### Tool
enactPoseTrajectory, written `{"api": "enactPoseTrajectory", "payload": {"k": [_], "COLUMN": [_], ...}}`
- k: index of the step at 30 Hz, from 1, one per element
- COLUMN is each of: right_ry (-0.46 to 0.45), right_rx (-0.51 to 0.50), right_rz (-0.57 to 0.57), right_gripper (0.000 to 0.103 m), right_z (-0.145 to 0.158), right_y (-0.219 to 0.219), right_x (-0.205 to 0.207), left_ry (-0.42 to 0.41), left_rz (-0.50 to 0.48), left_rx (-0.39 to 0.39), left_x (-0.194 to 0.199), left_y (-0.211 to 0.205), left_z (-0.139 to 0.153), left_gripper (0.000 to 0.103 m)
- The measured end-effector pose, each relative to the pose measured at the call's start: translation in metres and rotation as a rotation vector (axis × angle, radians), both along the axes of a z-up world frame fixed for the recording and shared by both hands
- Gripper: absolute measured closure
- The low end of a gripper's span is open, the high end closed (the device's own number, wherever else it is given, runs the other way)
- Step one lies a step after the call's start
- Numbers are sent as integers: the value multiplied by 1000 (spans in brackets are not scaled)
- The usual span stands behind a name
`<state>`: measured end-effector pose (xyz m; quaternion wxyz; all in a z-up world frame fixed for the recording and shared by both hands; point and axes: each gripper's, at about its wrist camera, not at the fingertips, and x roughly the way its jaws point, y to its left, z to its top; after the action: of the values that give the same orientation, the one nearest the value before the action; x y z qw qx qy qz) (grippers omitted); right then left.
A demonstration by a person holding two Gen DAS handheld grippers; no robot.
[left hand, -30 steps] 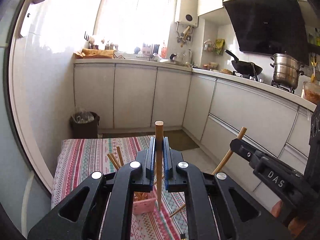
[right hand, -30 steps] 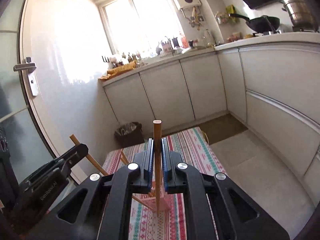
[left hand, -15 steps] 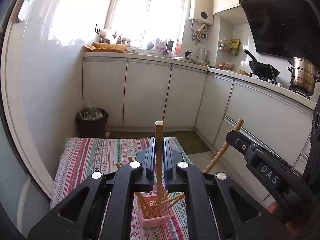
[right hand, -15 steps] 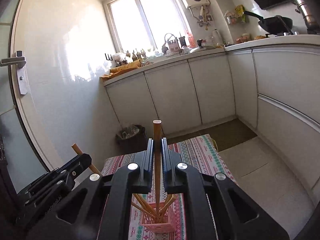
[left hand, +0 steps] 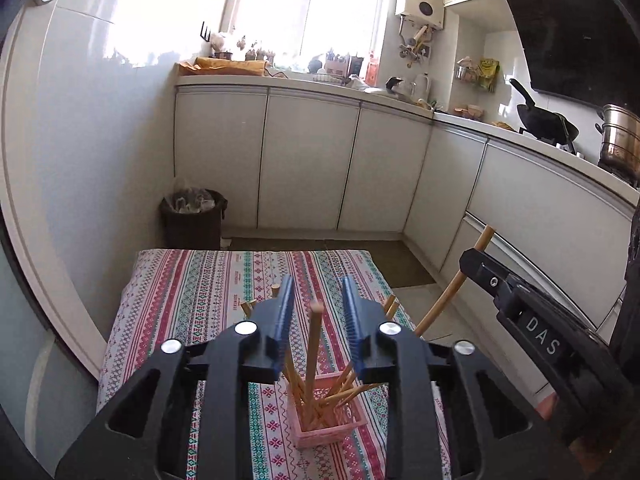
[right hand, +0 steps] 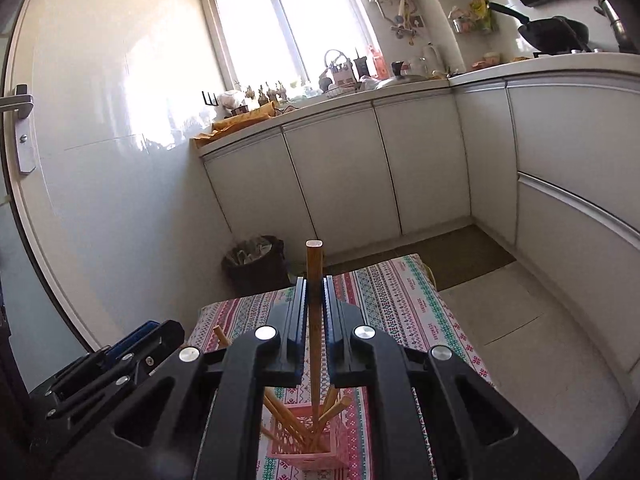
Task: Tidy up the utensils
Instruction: 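Carry both chopsticks over the pink holder and open both grippers to drop them in, then move both open grippers back toward the last black-tipped chopsticks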
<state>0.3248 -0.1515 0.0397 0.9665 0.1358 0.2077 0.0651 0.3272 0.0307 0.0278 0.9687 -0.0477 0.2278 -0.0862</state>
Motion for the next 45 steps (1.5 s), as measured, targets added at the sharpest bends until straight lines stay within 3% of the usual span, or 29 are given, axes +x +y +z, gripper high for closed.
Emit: {"api": "enactPoseTrajectory", "payload": {"k": [11, 14, 16, 23, 27, 31, 36, 45], "right_ry": [-5, -8, -23, -36, -38, -43, -46, -62], "right_rx": [3, 0, 10, -1, 7, 8, 17, 21], "right_rz": [-12, -14, -21, -41, -47, -51, -53, -66], "right_gripper": [94, 78, 54, 50, 32, 23, 15, 7], "right_z": [10, 13, 15, 21, 21, 22, 21, 22], "right_y": [-3, -3, -4, -8, -12, -13, -17, -22], "right_x": [-9, -13, -19, -29, -34, -39, -45, -57], "left_ry": [-81, -91, -100, -120, -132, -139, -145, -146], "left_rz": [67, 70, 74, 70, 74, 84, 100, 99], "left_rx": [-25, -37, -37, -35, -30, -21, -25, -8], "left_x": [-27, -35, -40, -51, -57, -62, -66, -72], "left_y": [22, 26, 27, 28, 27, 28, 30, 29], "left_z": [28, 33, 35, 44, 47, 48, 49, 52], "left_gripper": [59, 53, 48, 42, 33, 27, 18, 13]}}
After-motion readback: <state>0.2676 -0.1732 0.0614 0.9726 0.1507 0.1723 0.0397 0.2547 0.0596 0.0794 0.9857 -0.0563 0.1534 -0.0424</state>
